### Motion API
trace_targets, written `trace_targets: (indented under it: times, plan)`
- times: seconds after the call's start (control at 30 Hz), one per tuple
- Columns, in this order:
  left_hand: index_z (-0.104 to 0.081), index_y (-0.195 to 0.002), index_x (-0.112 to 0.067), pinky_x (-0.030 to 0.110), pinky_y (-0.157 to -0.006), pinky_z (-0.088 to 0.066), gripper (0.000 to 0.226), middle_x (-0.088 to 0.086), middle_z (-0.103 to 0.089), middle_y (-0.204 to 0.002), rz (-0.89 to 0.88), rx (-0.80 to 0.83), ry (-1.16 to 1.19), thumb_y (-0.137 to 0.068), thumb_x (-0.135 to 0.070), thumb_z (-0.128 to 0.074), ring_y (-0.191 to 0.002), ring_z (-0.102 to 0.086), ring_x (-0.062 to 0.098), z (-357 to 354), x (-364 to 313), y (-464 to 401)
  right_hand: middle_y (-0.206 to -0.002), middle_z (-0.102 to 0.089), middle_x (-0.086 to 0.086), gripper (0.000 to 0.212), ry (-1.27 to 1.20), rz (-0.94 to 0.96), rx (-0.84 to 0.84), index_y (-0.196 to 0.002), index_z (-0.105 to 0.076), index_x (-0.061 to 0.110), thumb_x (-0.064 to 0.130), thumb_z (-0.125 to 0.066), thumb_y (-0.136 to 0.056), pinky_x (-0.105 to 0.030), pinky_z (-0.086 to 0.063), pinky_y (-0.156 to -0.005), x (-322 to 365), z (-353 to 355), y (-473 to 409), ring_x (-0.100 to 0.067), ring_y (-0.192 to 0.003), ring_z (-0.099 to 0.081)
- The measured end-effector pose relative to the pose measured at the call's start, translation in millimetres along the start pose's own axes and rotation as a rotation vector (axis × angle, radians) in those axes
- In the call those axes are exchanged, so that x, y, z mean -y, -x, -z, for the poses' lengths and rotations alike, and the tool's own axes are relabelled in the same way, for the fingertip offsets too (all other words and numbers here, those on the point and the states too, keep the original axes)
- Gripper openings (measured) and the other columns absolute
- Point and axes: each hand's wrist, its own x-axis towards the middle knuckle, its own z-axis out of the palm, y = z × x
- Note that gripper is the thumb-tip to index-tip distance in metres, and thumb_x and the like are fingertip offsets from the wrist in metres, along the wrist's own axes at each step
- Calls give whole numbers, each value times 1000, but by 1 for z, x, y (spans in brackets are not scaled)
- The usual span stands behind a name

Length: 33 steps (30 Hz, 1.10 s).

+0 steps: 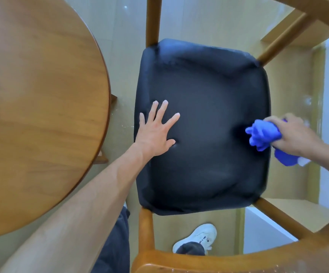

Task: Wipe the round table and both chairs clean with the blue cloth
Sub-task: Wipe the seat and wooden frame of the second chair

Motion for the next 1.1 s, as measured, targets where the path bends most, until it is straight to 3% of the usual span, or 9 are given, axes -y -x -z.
trace_targets:
  times: [0.1, 0.17, 0.33, 0.4, 0.47, 0.6, 0.8, 0.9, 1.1]
  plan:
    - [-5, -151, -39, 59, -115, -11, 81, 5, 22, -158, -5, -12, 15, -89, -54, -54, -145, 21, 31, -3, 2, -1, -111, -44, -14, 51, -347, -382, -170, -125, -48, 24, 24, -64, -77, -35, -41, -75, 61, 0, -36, -35, -97, -51]
    - [-5, -151, -39, 59, -115, -11, 81, 4, 22, -158, -9, -19, 22, -88, -54, -54, -145, 21, 30, -5, 2, -1, -120, -43, -17, 53, -334, -401, -231, -126, -48, 18, 25, -64, -76, -40, -43, -80, 103, -7, -33, -39, -100, -51]
    - [-5, -151, -39, 58, -116, -12, 82, 4, 23, -159, -8, -13, 26, -88, -53, -55, -145, 21, 30, -2, 1, -1, -118, -46, -13, 62, -272, 82, -146, -127, -55, 18, 20, -69, -67, -34, -44, -70, 201, -52, 56, -36, -95, -52]
    - [-5, -151, -39, 57, -115, -13, 82, 3, 22, -159, -6, -12, 21, -88, -54, -55, -145, 21, 29, 0, 2, -1, -107, -54, -10, 65, -215, 400, -53, -116, -61, 21, 27, -75, -53, -29, -42, -58, 225, -69, 98, -30, -80, -55]
    - [-4, -151, -39, 57, -115, -13, 81, 3, 22, -159, -9, -13, 11, -88, -56, -53, -145, 21, 29, -2, 2, -1, -112, -56, -9, 69, -54, 631, 36, -119, -57, 25, 43, -71, -54, -34, -46, -62, 217, -82, 116, -30, -82, -54]
    - [-4, -151, -40, 55, -115, -14, 81, 2, 21, -159, -10, -38, 12, -88, -57, -52, -146, 20, 28, -5, 2, 0, -142, -44, -15, 68, 44, 641, -103, -131, -48, 33, 60, -56, -70, -60, -38, -91, 185, -87, 104, -46, -120, -45]
    - [-5, -151, -41, 54, -114, -17, 81, 2, 19, -159, -18, -53, -16, -87, -60, -51, -146, 17, 28, -6, 4, -2, -115, -59, -15, 55, 37, 657, -117, -114, -58, 28, 24, -59, -60, -35, -41, -56, 181, -81, 87, -30, -74, -50]
    - [-6, -151, -40, 54, -114, -18, 80, 3, 18, -160, -26, -65, -26, -87, -61, -50, -146, 16, 28, -9, 6, -2, -113, -61, -18, 53, -11, 501, -242, -110, -68, 22, 19, -70, -57, -36, -45, -57, 135, -60, 53, -33, -74, -55]
    - [-9, -152, -39, 55, -113, -20, 80, 5, 14, -160, -33, -86, -28, -87, -60, -50, -146, 15, 30, -11, 6, -3, -141, -36, -12, 54, -321, -375, -406, -137, -47, 22, 18, -55, -84, -45, -39, -99, 47, -28, -25, -36, -120, -42]
